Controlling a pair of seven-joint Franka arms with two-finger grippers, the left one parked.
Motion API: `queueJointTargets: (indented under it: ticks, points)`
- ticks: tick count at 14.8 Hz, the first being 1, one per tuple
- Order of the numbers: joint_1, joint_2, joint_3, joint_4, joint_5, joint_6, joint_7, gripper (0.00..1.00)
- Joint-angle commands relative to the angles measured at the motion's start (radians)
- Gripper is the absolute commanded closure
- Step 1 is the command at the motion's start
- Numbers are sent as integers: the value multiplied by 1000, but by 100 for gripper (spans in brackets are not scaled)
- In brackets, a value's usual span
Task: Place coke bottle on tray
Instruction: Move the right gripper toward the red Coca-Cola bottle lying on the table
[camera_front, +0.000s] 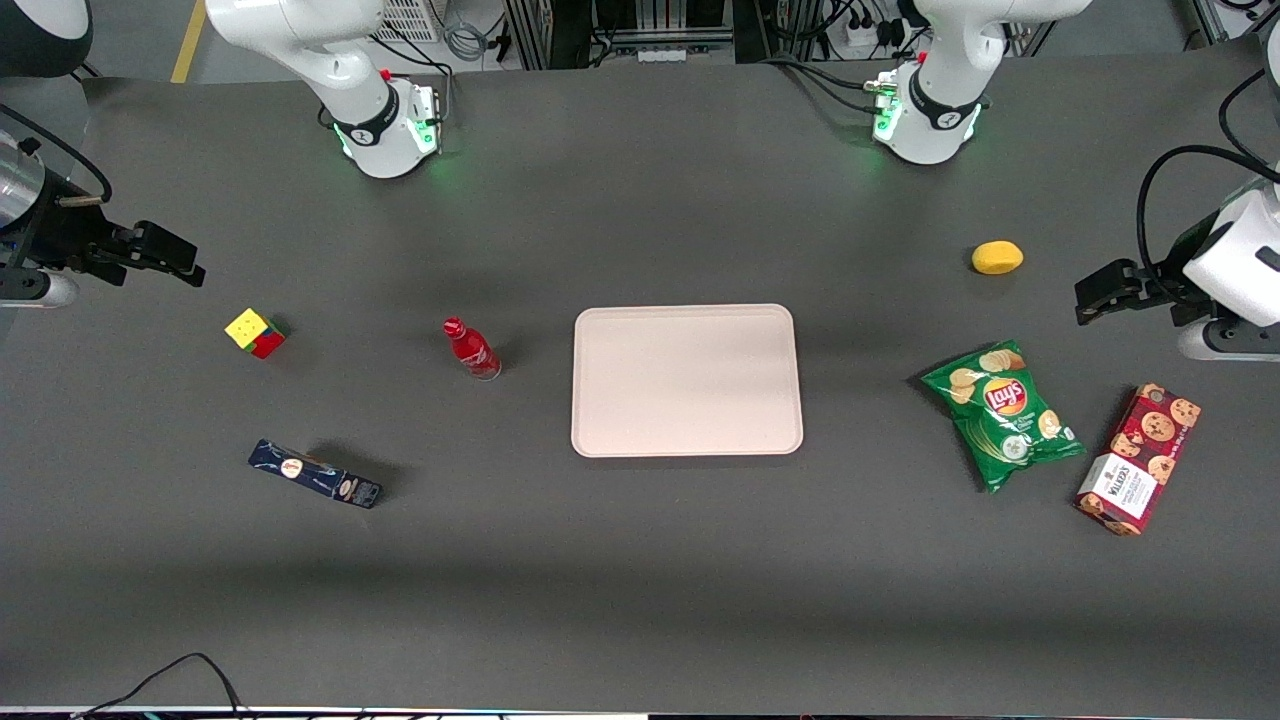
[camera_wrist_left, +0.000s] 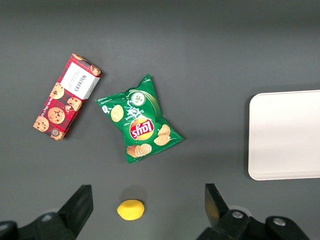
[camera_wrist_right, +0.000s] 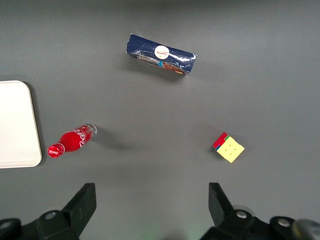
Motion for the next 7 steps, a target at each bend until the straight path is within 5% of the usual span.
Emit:
queueJointTargets:
  ticks: [1, 7]
  points:
    - [-2, 14, 1, 23, -14, -15, -15, 0]
    - [7, 56, 52, 42, 12, -2, 0, 0]
